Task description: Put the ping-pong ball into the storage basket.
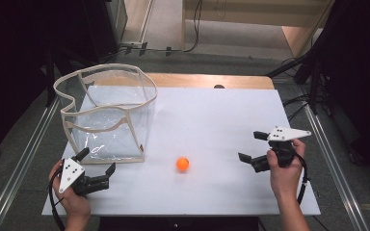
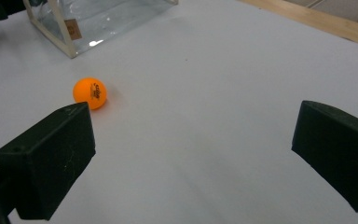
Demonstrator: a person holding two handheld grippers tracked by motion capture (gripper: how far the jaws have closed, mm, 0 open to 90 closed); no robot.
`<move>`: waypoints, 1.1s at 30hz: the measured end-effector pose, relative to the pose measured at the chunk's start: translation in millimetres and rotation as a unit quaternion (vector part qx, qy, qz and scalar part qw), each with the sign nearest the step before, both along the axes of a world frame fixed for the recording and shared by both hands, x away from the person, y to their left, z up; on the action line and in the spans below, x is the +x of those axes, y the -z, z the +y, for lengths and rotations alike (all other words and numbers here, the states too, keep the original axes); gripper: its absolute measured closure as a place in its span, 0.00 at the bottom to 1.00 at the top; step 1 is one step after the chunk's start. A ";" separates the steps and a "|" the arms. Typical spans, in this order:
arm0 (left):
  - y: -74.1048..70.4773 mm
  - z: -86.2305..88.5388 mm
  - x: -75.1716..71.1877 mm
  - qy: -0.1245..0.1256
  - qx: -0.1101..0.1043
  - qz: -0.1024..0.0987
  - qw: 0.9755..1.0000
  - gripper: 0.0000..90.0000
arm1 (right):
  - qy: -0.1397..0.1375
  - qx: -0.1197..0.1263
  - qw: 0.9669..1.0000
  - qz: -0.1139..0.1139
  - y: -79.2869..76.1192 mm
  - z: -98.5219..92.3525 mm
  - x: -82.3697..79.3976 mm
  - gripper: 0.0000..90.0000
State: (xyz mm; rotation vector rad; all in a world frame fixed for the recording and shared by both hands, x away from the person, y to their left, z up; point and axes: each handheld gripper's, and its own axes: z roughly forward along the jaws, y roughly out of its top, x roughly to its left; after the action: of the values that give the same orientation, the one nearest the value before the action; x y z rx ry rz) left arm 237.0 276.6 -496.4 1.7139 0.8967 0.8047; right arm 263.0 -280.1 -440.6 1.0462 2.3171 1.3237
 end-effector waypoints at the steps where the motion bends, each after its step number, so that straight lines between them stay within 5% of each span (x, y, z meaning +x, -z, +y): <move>1: 0.1 -0.6 0.6 0.000 0.004 0.001 1.000 0.00 | -0.007 -0.004 1.000 0.003 2.3 4.4 3.0 0.00; 4: 0.1 -1.9 1.4 -0.003 0.002 0.003 1.000 0.00 | -0.026 -0.025 0.999 0.023 10.3 19.0 16.0 0.00; 5: 0.2 -2.1 2.3 0.003 0.000 0.007 1.000 0.00 | -0.046 -0.019 0.998 0.047 12.2 25.1 24.4 0.00; 8: 0.2 3.2 1.9 -0.009 -0.020 0.005 1.000 0.00 | -0.055 0.011 0.997 0.054 11.6 29.3 28.7 0.00; 11: -0.2 2.4 -0.6 -0.014 -0.012 -0.001 1.000 0.00 | -0.066 -0.020 0.995 0.070 7.7 45.7 39.3 0.00; 18: -0.3 3.2 -2.5 -0.003 -0.014 -0.003 1.000 0.00 | -0.092 -0.067 0.990 0.084 4.3 66.8 37.6 0.00; 33: 0.1 1.6 -1.4 0.000 -0.007 0.003 1.000 0.00 | -0.120 -0.087 0.984 0.094 12.7 90.8 41.9 0.00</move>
State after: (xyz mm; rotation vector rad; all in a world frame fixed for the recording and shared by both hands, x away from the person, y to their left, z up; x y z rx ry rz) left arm 235.6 278.2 -496.5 1.7056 0.9037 0.7914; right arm 304.9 -189.3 -453.3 0.8932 2.7165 1.1154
